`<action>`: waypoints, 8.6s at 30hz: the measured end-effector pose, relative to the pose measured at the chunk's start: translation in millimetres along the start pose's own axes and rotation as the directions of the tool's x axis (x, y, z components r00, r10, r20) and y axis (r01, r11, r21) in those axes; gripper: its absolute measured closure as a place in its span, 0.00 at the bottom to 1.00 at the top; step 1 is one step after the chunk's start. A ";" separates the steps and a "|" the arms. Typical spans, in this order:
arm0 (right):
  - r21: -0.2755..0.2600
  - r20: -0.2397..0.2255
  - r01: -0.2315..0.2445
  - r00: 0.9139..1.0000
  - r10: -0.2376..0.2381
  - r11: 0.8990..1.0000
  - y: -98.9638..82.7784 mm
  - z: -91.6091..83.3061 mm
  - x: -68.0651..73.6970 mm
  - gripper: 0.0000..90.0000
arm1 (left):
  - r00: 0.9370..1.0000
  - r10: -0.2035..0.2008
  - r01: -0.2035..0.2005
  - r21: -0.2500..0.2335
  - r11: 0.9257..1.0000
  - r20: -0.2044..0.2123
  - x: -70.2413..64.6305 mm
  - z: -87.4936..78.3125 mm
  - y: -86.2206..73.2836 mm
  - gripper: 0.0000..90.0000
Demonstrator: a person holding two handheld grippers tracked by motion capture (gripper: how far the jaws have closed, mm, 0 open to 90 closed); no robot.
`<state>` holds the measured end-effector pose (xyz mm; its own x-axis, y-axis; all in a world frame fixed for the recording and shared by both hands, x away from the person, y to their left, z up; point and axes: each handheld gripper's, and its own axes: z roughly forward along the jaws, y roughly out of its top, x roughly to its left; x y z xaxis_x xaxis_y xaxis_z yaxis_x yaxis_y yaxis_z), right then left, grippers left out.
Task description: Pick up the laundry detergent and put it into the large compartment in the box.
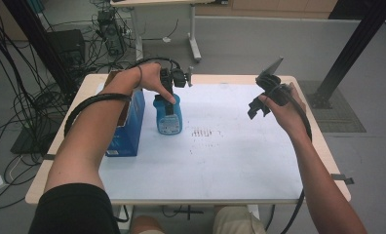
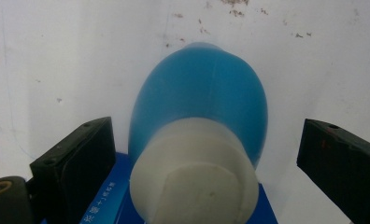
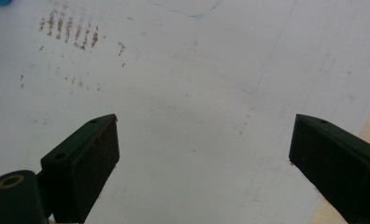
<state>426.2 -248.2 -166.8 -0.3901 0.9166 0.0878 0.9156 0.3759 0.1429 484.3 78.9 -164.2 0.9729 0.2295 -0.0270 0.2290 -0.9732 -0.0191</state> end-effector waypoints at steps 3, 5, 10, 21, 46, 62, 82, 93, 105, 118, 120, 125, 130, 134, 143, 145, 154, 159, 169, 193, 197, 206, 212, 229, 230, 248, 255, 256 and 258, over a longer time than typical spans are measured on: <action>0.001 0.000 0.001 1.000 -0.001 1.000 0.4 0.3 0.7 0.10 | 1.000 0.000 0.000 0.002 1.000 0.000 0.1 -0.1 0.5 0.06; 0.003 0.001 0.001 1.000 -0.001 1.000 0.8 0.6 1.1 0.10 | 1.000 0.003 -0.003 0.003 1.000 -0.001 -0.1 0.2 0.6 0.06; 0.002 -0.002 -0.001 1.000 0.001 1.000 0.6 0.8 0.8 0.10 | 1.000 0.000 0.000 0.003 1.000 0.000 -0.4 1.2 -0.3 0.06; -0.001 -0.004 -0.002 1.000 0.002 1.000 -0.6 0.8 -0.7 0.10 | 1.000 0.004 -0.004 0.006 1.000 0.000 -0.9 1.6 2.9 0.06; -0.002 -0.005 -0.002 1.000 0.002 1.000 -1.1 0.5 -1.2 0.10 | 1.000 0.009 -0.009 0.012 1.000 -0.003 -1.7 2.2 4.0 0.06; -0.002 -0.004 0.000 1.000 0.000 1.000 -1.1 0.7 -0.8 0.10 | 1.000 0.010 -0.010 0.013 1.000 -0.018 -3.9 4.6 3.3 0.08; 0.007 -0.004 -0.004 1.000 0.004 1.000 1.0 3.0 -1.2 0.10 | 0.998 0.017 -0.016 0.020 1.000 -0.053 -4.9 9.4 2.2 0.22; 0.011 -0.004 -0.001 1.000 0.001 1.000 2.6 4.9 0.1 0.10 | 0.999 0.022 -0.021 0.018 1.000 -0.038 -2.1 13.0 4.1 0.32; 0.009 -0.009 0.001 1.000 -0.001 1.000 1.9 6.0 -1.8 0.10 | 1.000 0.019 -0.018 0.018 1.000 -0.018 2.3 13.8 5.2 0.39; 0.010 -0.012 0.008 1.000 -0.008 1.000 3.1 9.1 -0.7 0.10 | 1.000 0.020 -0.020 0.021 1.000 -0.012 4.4 14.0 6.6 0.40; 0.012 -0.014 0.006 1.000 -0.006 1.000 3.7 9.4 -0.3 0.10 | 1.000 0.019 -0.019 0.023 1.000 -0.012 4.4 14.1 7.2 0.40; 0.012 -0.014 0.010 1.000 -0.010 1.000 4.5 10.1 0.3 0.10 | 1.000 0.020 -0.019 0.026 0.999 -0.006 5.6 13.9 7.7 0.40; 0.015 -0.011 0.009 1.000 -0.009 1.000 5.0 10.5 0.7 0.10 | 1.000 0.015 -0.015 0.026 1.000 -0.002 6.3 14.4 8.1 0.40; 0.014 -0.011 0.008 1.000 -0.007 1.000 5.3 10.7 1.2 0.10 | 1.000 0.022 -0.022 0.028 0.999 -0.001 7.0 14.1 8.5 0.40; 0.015 -0.010 0.014 1.000 -0.014 1.000 6.9 12.3 3.4 0.10 | 1.000 0.022 -0.022 0.023 1.000 -0.002 6.5 14.0 7.2 0.40; 0.016 -0.011 0.014 1.000 -0.014 1.000 7.1 12.5 3.7 0.10 | 1.000 0.021 -0.021 0.024 0.999 -0.002 6.5 14.1 7.4 0.40; 0.014 -0.012 0.011 1.000 -0.011 1.000 6.3 11.5 3.3 0.10 | 1.000 0.020 -0.020 0.026 0.999 -0.001 6.7 14.0 8.0 0.40; 0.014 -0.011 0.010 1.000 -0.010 1.000 6.1 11.3 2.9 0.10 | 1.000 0.019 -0.019 0.026 0.999 -0.002 6.4 14.4 8.2 0.40; 0.015 -0.013 0.010 1.000 -0.010 1.000 6.6 11.5 2.5 0.10 | 1.000 0.017 -0.017 0.035 0.999 0.002 7.2 14.1 10.1 0.40; 0.017 -0.011 0.013 1.000 -0.013 1.000 6.9 11.8 3.4 0.10 | 1.000 0.011 -0.011 0.040 0.999 0.004 7.9 14.1 11.1 0.41; 0.019 -0.011 0.012 1.000 -0.012 1.000 7.1 11.9 3.5 0.10 | 1.000 0.010 -0.010 0.043 0.999 0.005 8.0 13.9 11.6 0.41; 0.016 -0.011 0.014 1.000 -0.014 1.000 6.4 11.5 2.9 0.10 | 1.000 0.007 -0.007 0.037 0.999 0.002 7.6 14.0 10.5 0.41; 0.017 -0.011 0.015 1.000 -0.015 1.000 6.7 11.6 4.4 0.10 | 1.000 0.015 -0.015 0.046 0.999 0.001 7.9 13.4 12.2 0.41; 0.010 -0.015 0.016 1.000 -0.015 1.000 5.2 12.1 3.2 0.10 | 1.000 0.000 0.000 0.037 0.999 0.002 7.3 14.1 10.6 0.41; 0.009 -0.015 0.016 1.000 -0.016 1.000 4.9 12.1 3.0 0.10 | 1.000 0.001 -0.002 0.038 0.999 0.002 7.4 14.1 10.8 0.41; 0.010 -0.018 0.015 1.000 -0.015 1.000 4.6 16.4 2.2 0.09 | 0.999 -0.033 0.033 0.060 0.998 0.005 7.7 12.4 10.2 0.41; 0.005 -0.019 0.019 1.000 -0.019 1.000 2.9 16.2 2.5 0.09 | 0.997 -0.076 0.075 0.040 0.996 0.024 9.5 1.2 6.6 0.41; 0.005 -0.019 0.019 1.000 -0.019 1.000 2.6 16.0 2.4 0.09 | 0.996 -0.082 0.081 0.033 0.996 0.031 10.2 -3.4 6.0 0.41; 0.005 -0.022 0.019 1.000 -0.019 1.000 2.1 15.4 2.2 0.09 | 0.994 -0.099 0.098 0.025 0.995 0.036 9.2 -13.9 5.9 0.41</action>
<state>428.8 -243.3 -181.5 -0.4093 0.9061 0.1070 0.9085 0.3939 0.1396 495.0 75.1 -150.7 0.9439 0.3247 -0.0606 0.3223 -0.9455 -0.0467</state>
